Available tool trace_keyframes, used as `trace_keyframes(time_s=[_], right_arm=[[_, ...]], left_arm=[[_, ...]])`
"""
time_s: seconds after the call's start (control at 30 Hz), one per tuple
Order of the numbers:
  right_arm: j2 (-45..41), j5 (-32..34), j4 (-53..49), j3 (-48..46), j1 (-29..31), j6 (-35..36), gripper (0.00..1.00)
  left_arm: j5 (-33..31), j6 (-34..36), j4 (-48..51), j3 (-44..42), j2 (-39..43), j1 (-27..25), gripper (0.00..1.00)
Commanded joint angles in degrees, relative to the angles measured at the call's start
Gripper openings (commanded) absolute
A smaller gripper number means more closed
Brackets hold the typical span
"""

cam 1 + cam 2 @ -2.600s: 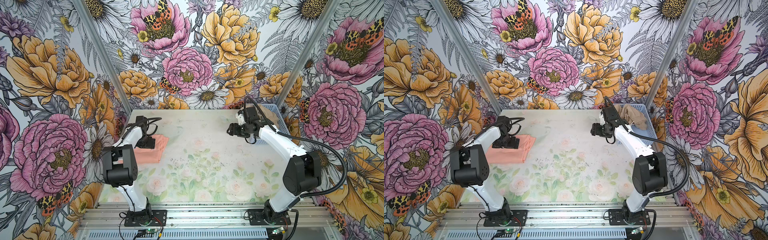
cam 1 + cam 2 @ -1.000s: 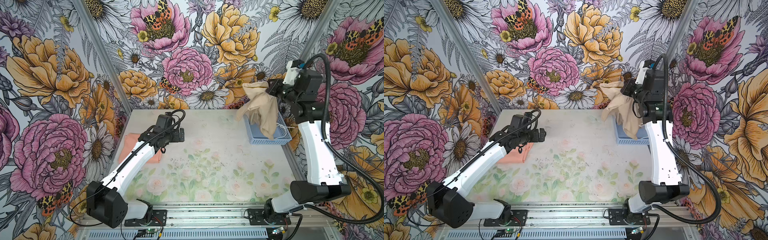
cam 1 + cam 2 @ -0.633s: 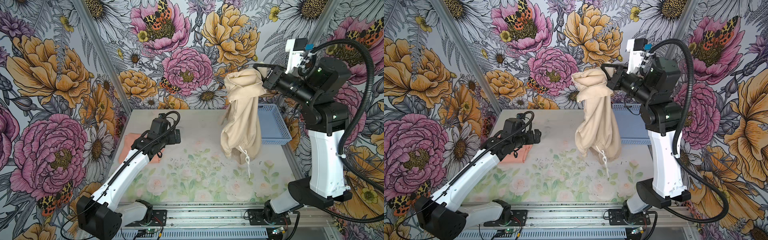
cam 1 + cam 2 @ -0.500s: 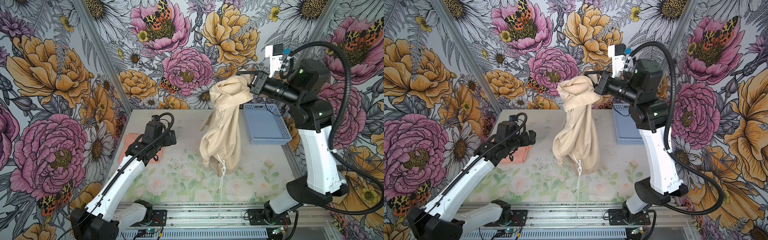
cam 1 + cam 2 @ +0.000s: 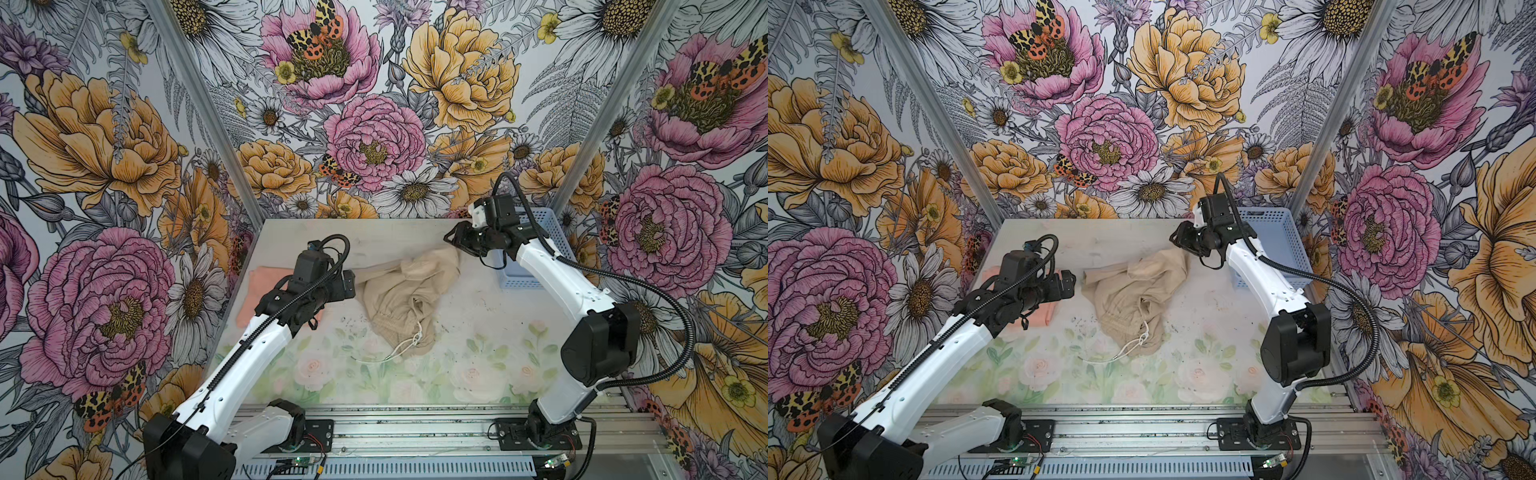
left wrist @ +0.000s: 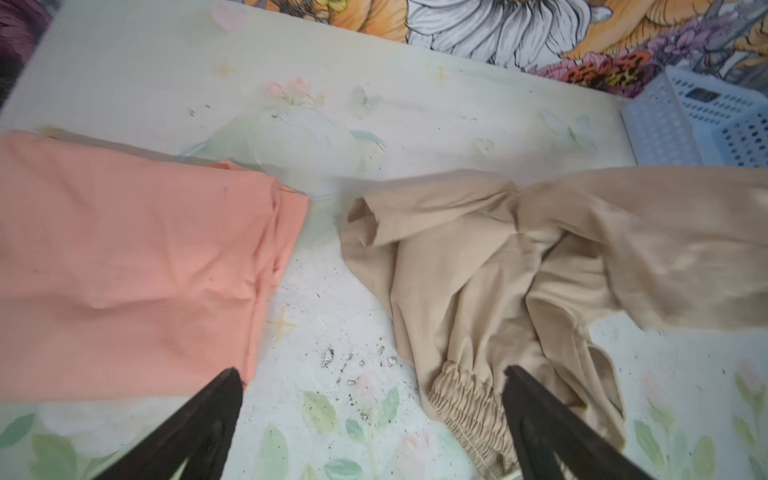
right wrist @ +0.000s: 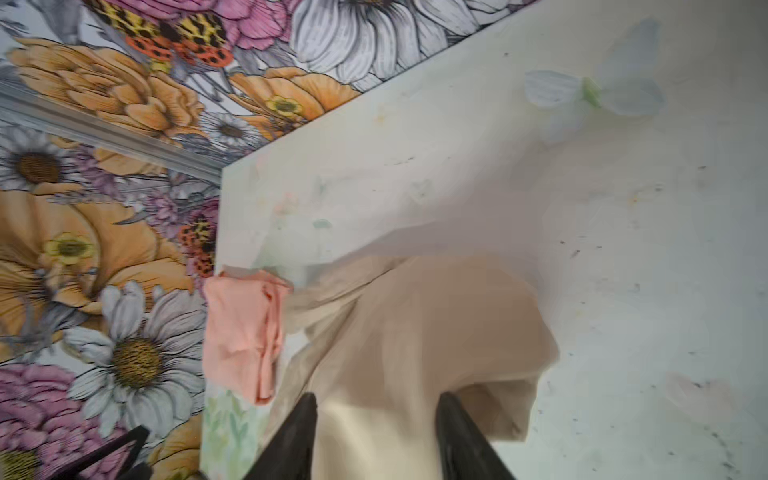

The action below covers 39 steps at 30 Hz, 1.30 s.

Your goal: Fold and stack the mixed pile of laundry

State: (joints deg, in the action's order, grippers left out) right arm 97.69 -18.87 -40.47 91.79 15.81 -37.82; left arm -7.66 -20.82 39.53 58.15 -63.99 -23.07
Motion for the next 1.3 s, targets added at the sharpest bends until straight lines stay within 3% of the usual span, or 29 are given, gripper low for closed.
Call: trace_keyframes(time_s=[0.0,0.17,0.3,0.47,0.53,0.7,0.87,1.03,1.27], right_arm=[[-4.04,10.99,0.14,-0.81,1.08,3.25,0.57],[-9.65,15.46,-0.9,-7.27,1.99,4.49,0.65],[-14.11,16.74,-1.52,-12.89,1.79,4.97,0.67],[-18.52,16.14,-1.54,-18.53,0.88,4.53,0.68],[-19.99,16.18,-1.54,-19.99,0.85,4.13,0.68],[-21.83,15.38,-1.46,-22.55,0.85,3.81,0.69],[-22.78,12.85,0.7,-27.16,1.43,3.54,0.69],[-24.12,8.15,5.33,-32.22,3.01,3.67,0.69],[-25.57,4.84,12.81,-40.37,4.21,5.33,0.68]], left_arm=[[4.49,-0.98,-2.12,-1.38,-2.46,-6.03,0.99],[6.03,-0.78,-6.58,-2.01,-10.14,-16.61,0.97],[4.8,2.58,-7.43,2.92,-18.82,-24.57,0.94],[3.82,4.58,-4.74,8.89,-27.76,-29.51,0.88],[2.51,4.45,-3.29,10.54,-30.63,-30.28,0.83],[-1.56,2.22,-1.34,13.38,-32.25,-30.48,0.37],[-3.94,2.37,2.18,16.18,-31.64,-29.89,0.0],[-1.4,2.65,3.95,17.82,-28.46,-27.78,0.0],[8.07,5.93,8.75,25.55,-23.15,-22.61,0.0]])
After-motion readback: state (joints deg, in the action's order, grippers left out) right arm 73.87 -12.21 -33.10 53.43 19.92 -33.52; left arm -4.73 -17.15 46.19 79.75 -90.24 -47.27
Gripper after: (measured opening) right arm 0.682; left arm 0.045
